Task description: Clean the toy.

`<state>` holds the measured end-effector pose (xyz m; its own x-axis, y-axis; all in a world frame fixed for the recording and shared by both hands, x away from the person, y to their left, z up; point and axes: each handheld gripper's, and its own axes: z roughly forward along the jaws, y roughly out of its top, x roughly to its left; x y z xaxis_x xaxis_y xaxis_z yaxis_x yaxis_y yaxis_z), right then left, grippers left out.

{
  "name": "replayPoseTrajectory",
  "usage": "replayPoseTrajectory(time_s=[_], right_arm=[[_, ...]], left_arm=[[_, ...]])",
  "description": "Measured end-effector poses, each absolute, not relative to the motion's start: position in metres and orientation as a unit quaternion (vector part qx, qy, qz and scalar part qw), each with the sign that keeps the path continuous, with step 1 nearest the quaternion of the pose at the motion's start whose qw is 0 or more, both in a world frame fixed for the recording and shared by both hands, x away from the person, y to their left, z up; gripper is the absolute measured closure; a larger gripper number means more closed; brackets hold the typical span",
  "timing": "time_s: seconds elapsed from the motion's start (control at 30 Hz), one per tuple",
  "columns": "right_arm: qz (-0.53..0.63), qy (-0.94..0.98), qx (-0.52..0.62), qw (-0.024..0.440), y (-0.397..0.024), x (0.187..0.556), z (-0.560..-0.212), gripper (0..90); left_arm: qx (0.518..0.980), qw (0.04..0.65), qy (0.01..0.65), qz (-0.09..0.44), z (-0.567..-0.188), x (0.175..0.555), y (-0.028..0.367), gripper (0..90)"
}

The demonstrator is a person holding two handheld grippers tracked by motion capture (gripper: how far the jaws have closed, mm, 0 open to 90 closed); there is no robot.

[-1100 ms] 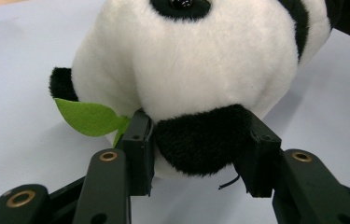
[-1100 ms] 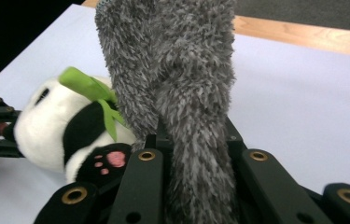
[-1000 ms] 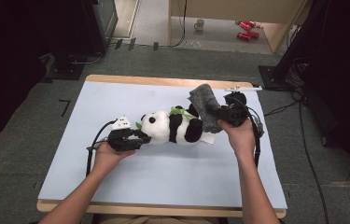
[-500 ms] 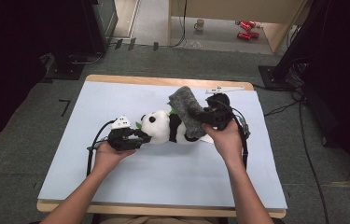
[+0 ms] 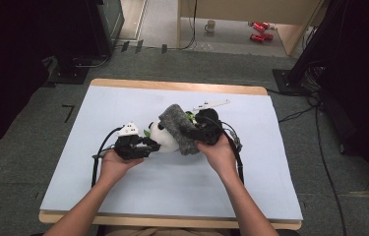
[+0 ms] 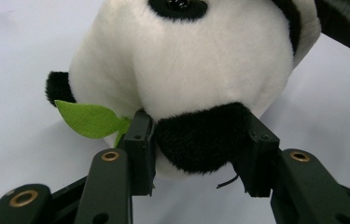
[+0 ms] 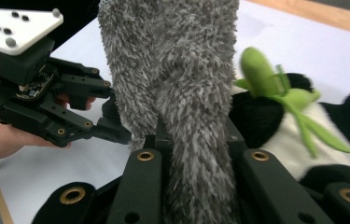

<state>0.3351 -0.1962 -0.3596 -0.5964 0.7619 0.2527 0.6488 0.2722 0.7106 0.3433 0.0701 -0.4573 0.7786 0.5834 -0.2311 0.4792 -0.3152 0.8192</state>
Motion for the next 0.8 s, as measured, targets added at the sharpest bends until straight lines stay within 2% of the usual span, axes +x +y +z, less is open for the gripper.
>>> replayPoseTrajectory(time_s=[0.27,0.57,0.8], right_arm=[[0.433,0.791,0.429,0.036,-0.175,0.329,-0.361,76.9],[0.433,0.782,0.448,0.003,-0.180,0.342,-0.398,75.2],[0.420,0.785,0.455,0.025,-0.195,0.346,-0.397,75.6]], left_arm=[[0.808,0.486,0.329,0.055,-0.456,0.341,0.068,55.5],[0.810,0.483,0.328,0.055,-0.457,0.340,0.063,59.4],[0.806,0.485,0.337,0.050,-0.458,0.343,0.064,59.5]])
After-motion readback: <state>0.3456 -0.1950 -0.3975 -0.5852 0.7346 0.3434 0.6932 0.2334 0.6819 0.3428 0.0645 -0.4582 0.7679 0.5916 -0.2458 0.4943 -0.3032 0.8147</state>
